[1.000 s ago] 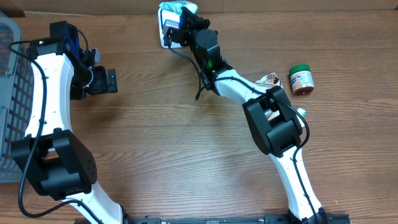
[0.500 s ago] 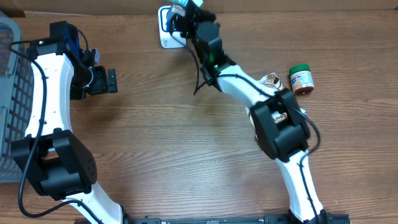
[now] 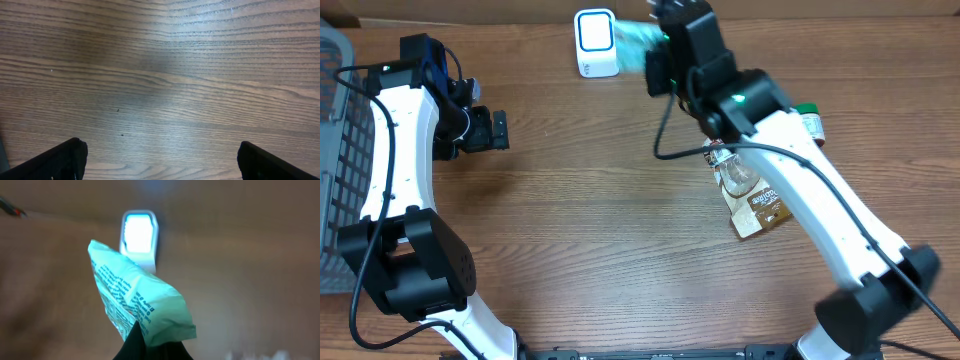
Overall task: Scan the item barcode
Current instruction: 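Carry the wipes pack right and drop it beside the brown bag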
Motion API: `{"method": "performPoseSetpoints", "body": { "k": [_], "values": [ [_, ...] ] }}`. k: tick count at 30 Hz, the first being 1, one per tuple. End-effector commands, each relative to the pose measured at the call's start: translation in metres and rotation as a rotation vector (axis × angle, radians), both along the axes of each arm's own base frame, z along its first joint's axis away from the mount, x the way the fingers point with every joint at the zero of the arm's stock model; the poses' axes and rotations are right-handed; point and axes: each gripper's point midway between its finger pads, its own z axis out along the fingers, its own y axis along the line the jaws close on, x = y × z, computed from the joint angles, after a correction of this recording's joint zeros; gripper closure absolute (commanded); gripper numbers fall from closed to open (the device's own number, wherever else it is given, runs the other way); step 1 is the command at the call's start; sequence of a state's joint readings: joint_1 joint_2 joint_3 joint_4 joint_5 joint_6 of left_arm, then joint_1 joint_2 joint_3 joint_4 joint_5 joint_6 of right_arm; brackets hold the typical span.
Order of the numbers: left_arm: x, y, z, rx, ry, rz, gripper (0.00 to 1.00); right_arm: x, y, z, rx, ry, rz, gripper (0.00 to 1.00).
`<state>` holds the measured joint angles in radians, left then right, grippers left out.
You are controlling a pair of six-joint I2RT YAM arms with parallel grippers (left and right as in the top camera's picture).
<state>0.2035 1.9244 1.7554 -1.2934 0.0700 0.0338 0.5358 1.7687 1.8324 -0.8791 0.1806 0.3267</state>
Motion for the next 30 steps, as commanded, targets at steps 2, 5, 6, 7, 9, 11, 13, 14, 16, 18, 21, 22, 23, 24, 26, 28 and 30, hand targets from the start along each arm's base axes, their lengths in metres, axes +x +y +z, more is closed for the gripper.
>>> {"method": "performPoseSetpoints", "body": {
  "k": [2,5,6,7,9,11,13,14,16,18,21,22,23,24,26,28,30],
  "values": [
    [0.004,0.000,0.013,0.009,-0.041,-0.014,0.01,-0.023,-0.033,-0.037,0.113,0.250,-0.255,0.96],
    [0.004,0.000,0.013,0.009,-0.041,-0.014,0.01,-0.035,-0.058,-0.074,0.041,0.362,-0.311,0.96],
    [0.004,0.000,0.013,0.009,-0.041,-0.014,0.00,-0.037,-0.065,-0.086,0.026,0.389,-0.329,0.96],
    [0.004,0.000,0.013,0.009,-0.041,-0.014,0.00,-0.038,-0.072,-0.097,0.015,0.411,-0.346,0.96],
    [0.004,0.000,0.013,0.009,-0.041,-0.014,0.00,-0.041,-0.085,-0.118,0.010,0.448,-0.394,0.96],
    [0.004,0.000,0.013,0.009,-0.041,-0.014,0.01,-0.042,-0.097,-0.136,0.003,0.471,-0.424,0.96],
    [0.004,0.000,0.013,0.009,-0.041,-0.014,0.00,-0.046,-0.108,-0.155,-0.006,0.495,-0.450,0.96],
    [0.004,0.000,0.013,0.009,-0.041,-0.014,0.00,-0.049,-0.113,-0.164,-0.011,0.509,-0.461,0.96],
    [0.004,0.000,0.013,0.009,-0.041,-0.014,0.01,-0.055,-0.122,-0.179,-0.024,0.536,-0.479,0.96],
    [0.004,0.000,0.013,0.009,-0.041,-0.014,0.01,-0.065,-0.130,-0.193,-0.042,0.569,-0.493,0.96],
    [0.004,0.000,0.013,0.009,-0.041,-0.014,0.01,-0.077,-0.137,-0.205,-0.066,0.610,-0.505,0.96],
    [0.004,0.000,0.013,0.009,-0.041,-0.014,0.00,-0.080,-0.139,-0.208,-0.074,0.619,-0.509,0.93],
    [0.004,0.000,0.013,0.010,-0.041,-0.014,0.00,-0.083,-0.141,-0.209,-0.086,0.627,-0.514,0.85],
    [0.004,0.000,0.013,0.009,-0.041,-0.014,0.01,-0.085,-0.144,-0.210,-0.100,0.632,-0.520,0.82],
    [0.004,0.000,0.013,0.009,-0.041,-0.014,0.00,-0.088,-0.151,-0.209,-0.137,0.629,-0.537,0.73],
    [0.004,0.000,0.013,0.009,-0.041,-0.014,0.01,-0.088,-0.157,-0.209,-0.165,0.622,-0.550,0.54],
    [0.004,0.000,0.013,0.009,-0.041,-0.014,0.00,-0.089,-0.161,-0.207,-0.186,0.615,-0.559,0.45]
  ]
}}
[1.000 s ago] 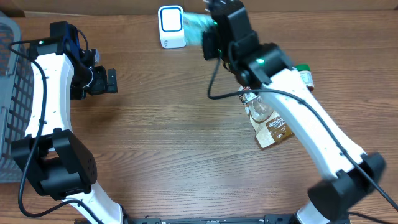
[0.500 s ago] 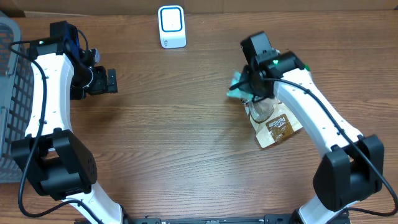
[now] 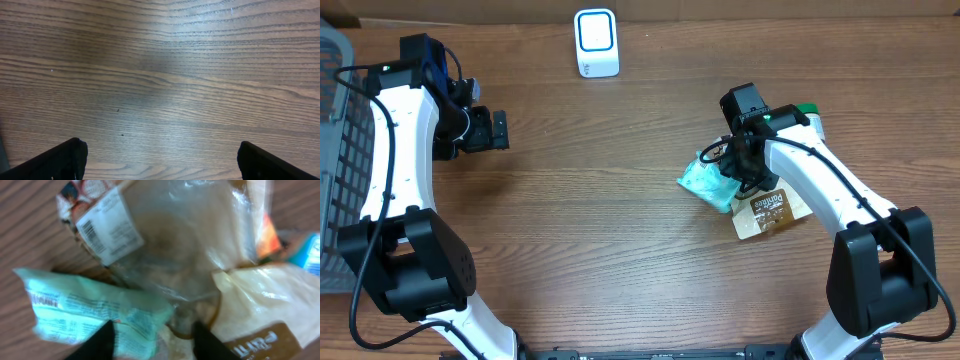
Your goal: Scan the item barcode
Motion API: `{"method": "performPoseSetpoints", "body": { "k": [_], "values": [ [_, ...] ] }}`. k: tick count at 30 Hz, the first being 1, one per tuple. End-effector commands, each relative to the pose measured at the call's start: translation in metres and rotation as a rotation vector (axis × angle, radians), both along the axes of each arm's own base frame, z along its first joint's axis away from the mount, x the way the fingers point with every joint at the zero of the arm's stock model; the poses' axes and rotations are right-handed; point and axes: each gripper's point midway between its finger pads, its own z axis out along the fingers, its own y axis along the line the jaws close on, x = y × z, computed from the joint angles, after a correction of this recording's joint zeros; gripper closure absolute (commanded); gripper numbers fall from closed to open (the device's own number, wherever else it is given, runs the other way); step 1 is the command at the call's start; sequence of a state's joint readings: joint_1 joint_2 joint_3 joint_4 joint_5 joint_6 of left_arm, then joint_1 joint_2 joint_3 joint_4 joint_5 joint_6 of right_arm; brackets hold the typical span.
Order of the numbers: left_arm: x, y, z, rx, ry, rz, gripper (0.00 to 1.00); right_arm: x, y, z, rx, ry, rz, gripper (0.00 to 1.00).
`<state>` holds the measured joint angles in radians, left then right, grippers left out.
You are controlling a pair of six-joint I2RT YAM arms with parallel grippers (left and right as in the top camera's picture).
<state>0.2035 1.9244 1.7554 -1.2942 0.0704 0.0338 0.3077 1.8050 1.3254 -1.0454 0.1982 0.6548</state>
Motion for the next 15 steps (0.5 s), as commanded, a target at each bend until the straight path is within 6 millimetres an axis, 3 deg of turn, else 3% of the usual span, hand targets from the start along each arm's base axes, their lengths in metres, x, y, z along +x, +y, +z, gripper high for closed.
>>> {"method": "performPoseSetpoints", "body": {
  "k": [1,4,8,12,15],
  "values": [
    [0.004,0.000,0.013,0.010,-0.041,-0.014,0.01,0.003,-0.013,0.006,-0.061,-0.026,-0.019,0.43],
    [0.004,0.000,0.013,0.010,-0.041,-0.014,0.00,0.004,-0.013,0.017,-0.066,-0.024,-0.017,0.42],
    [0.004,0.000,0.013,0.010,-0.041,-0.014,0.00,0.008,-0.012,0.054,-0.055,-0.058,-0.017,0.42],
    [0.004,0.000,0.013,0.010,-0.041,-0.014,0.01,0.008,-0.006,0.114,-0.025,-0.148,-0.002,0.44],
    [0.004,0.000,0.013,0.010,-0.041,-0.014,0.00,-0.004,0.002,0.165,0.007,-0.241,0.049,0.44]
  ]
}}
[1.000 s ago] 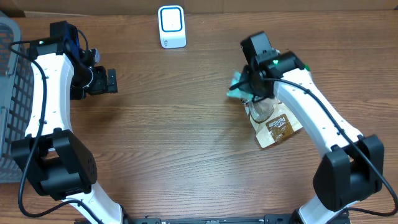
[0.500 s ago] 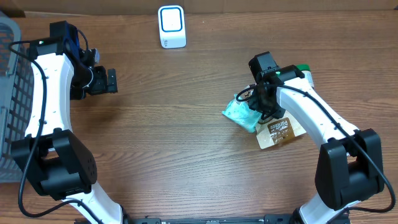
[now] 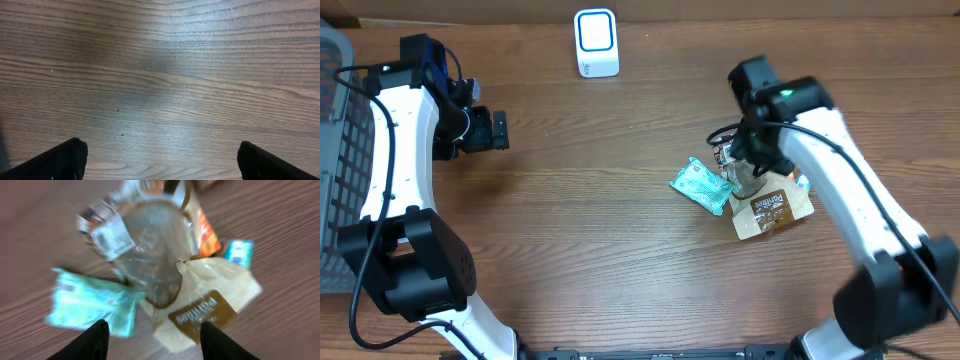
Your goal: Scan the item barcode
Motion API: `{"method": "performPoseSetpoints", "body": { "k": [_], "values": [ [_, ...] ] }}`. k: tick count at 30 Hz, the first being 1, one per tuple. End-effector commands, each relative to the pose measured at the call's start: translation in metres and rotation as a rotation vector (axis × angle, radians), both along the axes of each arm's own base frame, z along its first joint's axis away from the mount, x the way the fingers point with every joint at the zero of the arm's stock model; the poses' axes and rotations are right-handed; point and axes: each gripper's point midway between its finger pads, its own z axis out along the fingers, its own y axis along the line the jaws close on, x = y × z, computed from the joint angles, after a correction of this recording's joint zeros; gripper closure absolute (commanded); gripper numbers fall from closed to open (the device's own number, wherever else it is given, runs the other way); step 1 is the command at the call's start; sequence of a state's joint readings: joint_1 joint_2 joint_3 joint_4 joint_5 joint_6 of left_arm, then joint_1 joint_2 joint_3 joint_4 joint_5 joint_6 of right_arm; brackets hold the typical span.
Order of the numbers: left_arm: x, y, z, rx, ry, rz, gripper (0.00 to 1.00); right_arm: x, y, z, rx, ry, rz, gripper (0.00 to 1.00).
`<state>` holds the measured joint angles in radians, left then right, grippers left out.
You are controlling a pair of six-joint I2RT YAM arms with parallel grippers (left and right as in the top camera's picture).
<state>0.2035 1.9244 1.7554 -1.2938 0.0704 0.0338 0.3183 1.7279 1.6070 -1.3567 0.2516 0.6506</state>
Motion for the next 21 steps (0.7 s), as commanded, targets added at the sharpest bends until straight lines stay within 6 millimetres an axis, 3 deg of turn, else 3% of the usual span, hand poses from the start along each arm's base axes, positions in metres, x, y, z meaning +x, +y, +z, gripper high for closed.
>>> {"method": "performPoseSetpoints", "body": {
  "k": [1,3,4,5,7,10,16,21],
  "values": [
    [0.004,0.000,0.013,0.010,-0.041,-0.014,0.01,-0.009,0.012,0.083,0.052,-0.205,0.086,0.44],
    [0.004,0.000,0.013,0.010,-0.041,-0.014,0.00,-0.025,0.020,0.109,0.075,-0.245,0.169,0.41],
    [0.004,0.000,0.013,0.010,-0.041,-0.014,0.00,-0.036,0.024,0.120,0.091,-0.259,0.197,0.09],
    [0.004,0.000,0.013,0.010,-0.041,-0.014,0.00,-0.047,0.027,0.128,0.110,-0.272,0.217,0.00],
    [0.004,0.000,0.013,0.010,-0.041,-0.014,0.01,-0.069,0.032,0.142,0.154,-0.295,0.254,0.00],
    [0.004,0.001,0.013,0.010,-0.041,-0.012,0.00,-0.085,0.030,0.160,0.188,-0.352,0.273,0.00],
    [0.004,0.000,0.013,0.010,-0.041,-0.013,0.00,-0.115,0.013,0.166,0.176,-0.338,0.269,0.00],
    [0.004,0.000,0.013,0.010,-0.041,-0.013,0.01,-0.125,0.002,0.186,0.179,-0.443,0.253,0.00]
  ]
}}
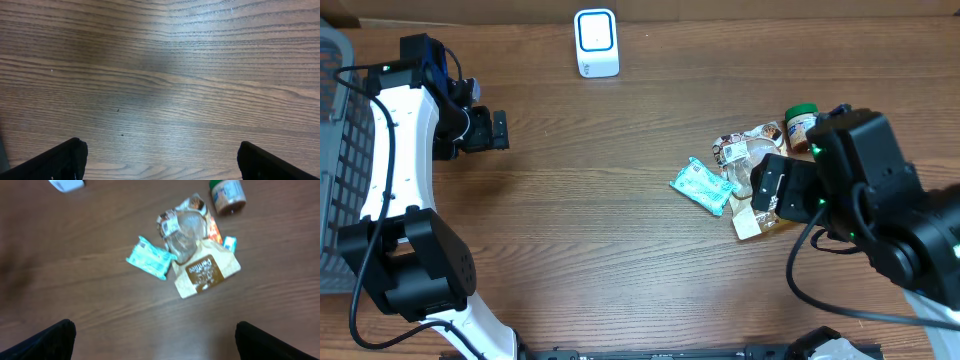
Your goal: Scan the item barcode
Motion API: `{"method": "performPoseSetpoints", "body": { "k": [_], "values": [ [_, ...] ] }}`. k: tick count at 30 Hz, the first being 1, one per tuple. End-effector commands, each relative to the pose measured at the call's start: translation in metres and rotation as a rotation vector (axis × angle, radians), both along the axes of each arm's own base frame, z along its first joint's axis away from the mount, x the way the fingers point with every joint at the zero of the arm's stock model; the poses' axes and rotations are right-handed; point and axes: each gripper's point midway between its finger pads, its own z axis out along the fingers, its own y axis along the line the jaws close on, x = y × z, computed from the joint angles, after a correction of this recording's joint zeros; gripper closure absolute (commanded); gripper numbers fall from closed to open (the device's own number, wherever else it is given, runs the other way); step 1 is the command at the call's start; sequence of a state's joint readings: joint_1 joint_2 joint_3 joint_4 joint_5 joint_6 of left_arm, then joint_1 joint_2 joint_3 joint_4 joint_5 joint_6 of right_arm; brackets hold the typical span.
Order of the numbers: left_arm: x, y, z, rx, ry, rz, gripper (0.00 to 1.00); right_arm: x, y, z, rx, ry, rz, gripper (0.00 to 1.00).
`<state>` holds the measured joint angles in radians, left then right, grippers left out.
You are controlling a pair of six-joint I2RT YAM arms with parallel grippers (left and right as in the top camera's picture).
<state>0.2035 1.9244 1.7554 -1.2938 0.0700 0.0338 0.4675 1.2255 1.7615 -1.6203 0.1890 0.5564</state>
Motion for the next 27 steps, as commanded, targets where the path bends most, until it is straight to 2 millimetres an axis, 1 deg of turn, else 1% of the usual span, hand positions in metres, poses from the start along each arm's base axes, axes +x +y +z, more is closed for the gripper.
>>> {"method": "performPoseSetpoints", "body": {
  "k": [1,4,7,10,13,16,18,20,23,27],
  "values": [
    [0.004,0.000,0.013,0.010,-0.041,-0.013,0.00,-0.007,-0.009,0.029,0.035,-0.139,-0.011,0.00],
    [0.004,0.000,0.013,0.010,-0.041,-0.013,0.00,-0.010,-0.016,0.046,0.041,-0.233,-0.012,0.00],
    [0.004,0.000,0.013,0.010,-0.041,-0.013,0.01,-0.009,-0.020,0.057,0.010,-0.318,0.041,0.00],
    [0.004,0.000,0.013,0.010,-0.041,-0.013,0.00,-0.003,-0.027,0.063,-0.005,-0.402,0.050,0.00],
    [0.004,0.000,0.013,0.010,-0.041,-0.013,0.00,0.006,-0.029,0.062,-0.009,-0.493,0.094,0.00],
    [0.004,0.000,0.013,0.010,-0.041,-0.013,0.00,0.016,-0.026,0.047,-0.007,-0.578,0.178,0.00],
    [0.004,0.000,0.013,0.010,-0.041,-0.013,0.00,0.022,-0.026,0.030,-0.003,-0.633,0.200,0.00],
    [0.004,0.000,0.013,0.010,-0.041,-0.013,0.00,0.026,-0.027,0.008,0.015,-0.691,0.197,0.00],
    [0.004,0.000,0.013,0.010,-0.041,-0.013,0.00,0.028,-0.024,-0.021,0.038,-0.784,0.211,0.00],
    [0.004,0.000,0.013,0.010,-0.041,-0.013,0.01,0.024,-0.022,-0.057,0.053,-0.924,0.215,0.00]
  ]
}}
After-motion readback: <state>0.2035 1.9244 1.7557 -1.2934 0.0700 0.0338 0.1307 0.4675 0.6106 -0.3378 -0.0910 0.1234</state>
